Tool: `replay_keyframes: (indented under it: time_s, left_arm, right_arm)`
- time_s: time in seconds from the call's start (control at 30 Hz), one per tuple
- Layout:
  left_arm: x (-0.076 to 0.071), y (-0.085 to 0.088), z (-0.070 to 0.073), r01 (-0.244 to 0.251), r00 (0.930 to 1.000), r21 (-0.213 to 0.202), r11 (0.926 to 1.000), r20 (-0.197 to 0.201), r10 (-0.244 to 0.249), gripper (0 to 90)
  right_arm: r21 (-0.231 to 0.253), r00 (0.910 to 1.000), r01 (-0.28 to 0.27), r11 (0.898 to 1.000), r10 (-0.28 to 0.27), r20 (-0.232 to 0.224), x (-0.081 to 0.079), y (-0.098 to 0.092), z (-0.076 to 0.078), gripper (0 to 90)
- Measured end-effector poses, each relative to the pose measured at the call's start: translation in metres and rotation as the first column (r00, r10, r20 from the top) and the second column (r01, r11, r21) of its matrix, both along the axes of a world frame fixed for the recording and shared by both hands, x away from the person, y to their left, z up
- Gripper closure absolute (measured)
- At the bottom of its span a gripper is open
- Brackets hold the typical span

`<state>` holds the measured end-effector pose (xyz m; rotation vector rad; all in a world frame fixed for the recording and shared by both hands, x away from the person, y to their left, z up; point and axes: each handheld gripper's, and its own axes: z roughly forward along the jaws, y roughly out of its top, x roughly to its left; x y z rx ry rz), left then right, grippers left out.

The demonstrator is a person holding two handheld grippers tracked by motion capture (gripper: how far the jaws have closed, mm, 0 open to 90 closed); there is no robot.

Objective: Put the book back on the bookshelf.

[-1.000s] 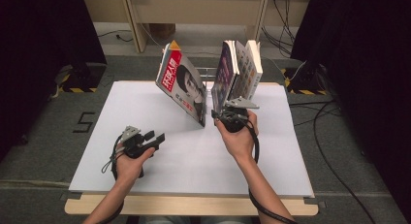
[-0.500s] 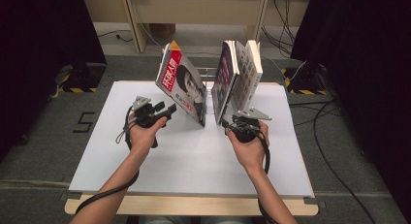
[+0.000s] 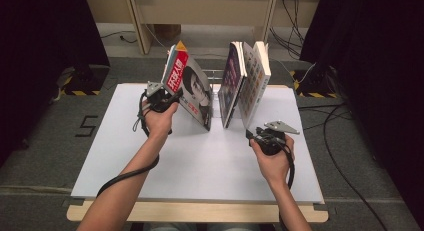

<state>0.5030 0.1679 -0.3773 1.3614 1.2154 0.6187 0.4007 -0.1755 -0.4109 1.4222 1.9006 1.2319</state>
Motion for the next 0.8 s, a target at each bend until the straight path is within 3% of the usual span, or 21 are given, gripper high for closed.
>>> replay_keyframes:
  time_s: [0.17, 0.23, 0.37, 0.53, 0.8]
  left_arm:
    - [0.001, -0.010, 0.022, -0.015, 0.9943, 0.135, 0.9908, 0.107, 0.001, 85.5]
    - [-0.001, -0.015, 0.023, -0.023, 0.9936, 0.153, 0.9879, 0.113, 0.005, 85.4]
    - [-0.004, -0.019, 0.015, -0.022, 0.9919, 0.146, 0.9891, 0.127, 0.004, 83.2]
    - [-0.007, -0.018, 0.007, -0.008, 0.9955, 0.127, 0.9918, 0.095, -0.004, 73.9]
    - [-0.009, -0.015, 0.003, 0.011, 0.9968, 0.110, 0.9939, 0.077, -0.020, 60.9]
  right_arm:
    - [0.005, 0.9999, 0.014, 1.000, -0.014, 0.000, -0.003, -0.009, -0.002, 55.0]
    - [0.003, 0.9999, 0.017, 1.000, -0.017, -0.002, -0.004, -0.011, -0.004, 55.0]
    - [0.006, 0.9997, 0.022, 1.000, -0.022, -0.012, -0.004, -0.012, -0.009, 55.0]
    - [-0.005, 0.9996, 0.020, 1.000, -0.020, -0.021, -0.005, -0.012, -0.013, 55.0]
    - [-0.006, 0.9995, 0.018, 1.000, -0.018, -0.025, -0.006, -0.011, -0.014, 55.0]
